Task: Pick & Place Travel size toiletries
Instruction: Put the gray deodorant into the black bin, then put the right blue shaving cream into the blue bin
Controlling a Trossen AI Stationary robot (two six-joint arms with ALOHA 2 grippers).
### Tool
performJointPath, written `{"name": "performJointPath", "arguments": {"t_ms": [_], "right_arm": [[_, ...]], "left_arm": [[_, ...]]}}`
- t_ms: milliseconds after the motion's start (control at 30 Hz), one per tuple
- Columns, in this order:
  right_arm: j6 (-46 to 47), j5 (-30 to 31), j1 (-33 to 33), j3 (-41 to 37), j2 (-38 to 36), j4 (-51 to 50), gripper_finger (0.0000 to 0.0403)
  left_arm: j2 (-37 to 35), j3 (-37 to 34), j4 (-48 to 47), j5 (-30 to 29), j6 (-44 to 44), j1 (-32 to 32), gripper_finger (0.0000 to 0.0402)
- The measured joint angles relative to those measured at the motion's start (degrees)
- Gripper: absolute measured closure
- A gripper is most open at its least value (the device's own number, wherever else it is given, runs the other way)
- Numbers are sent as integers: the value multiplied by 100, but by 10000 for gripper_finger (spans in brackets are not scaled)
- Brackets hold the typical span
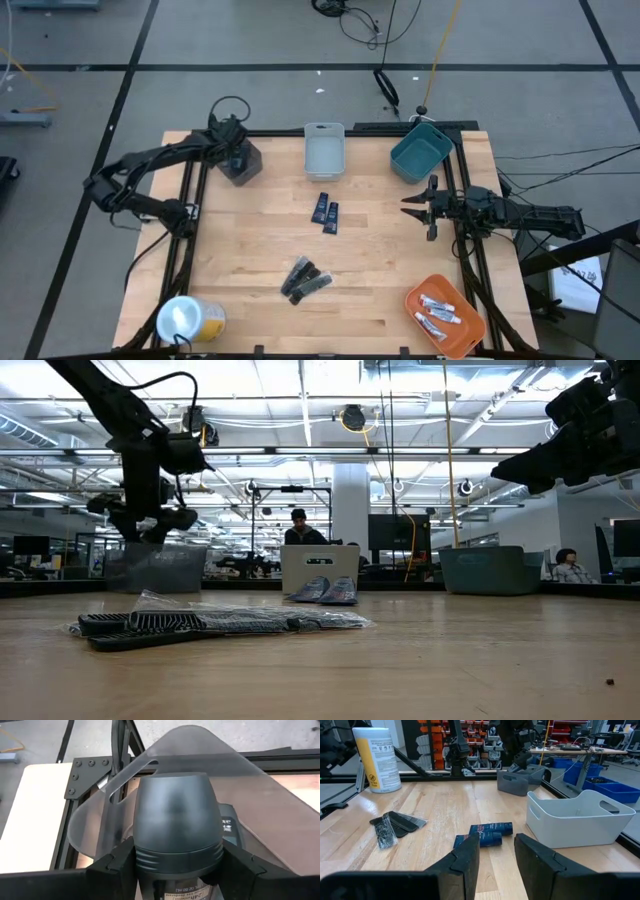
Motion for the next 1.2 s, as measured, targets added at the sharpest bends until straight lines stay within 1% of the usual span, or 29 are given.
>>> {"name": "performJointPath", "arguments": {"t_ms": [200, 333, 600, 767, 967, 1200], "right_arm": [[0, 0, 0, 0, 1, -2, 289], [-4, 0, 0, 0, 2, -2, 289], [-17, 0, 0, 0, 0, -2, 289], [-20, 0, 0, 0, 1, -2, 289], [-20, 0, 0, 0, -1, -4, 289], [-22, 0, 0, 0, 0, -2, 289]], "left_arm": [[92, 0, -25, 4, 14, 0, 167], [92, 0, -26, 3, 19, 0, 153], [90, 0, -29, 3, 256, -5, 148], [70, 0, 23, 5, 502, -130, 147], [-164, -2, 182, 2, 729, -363, 147], [-898, -2, 310, 22, 1012, -900, 147]]}}
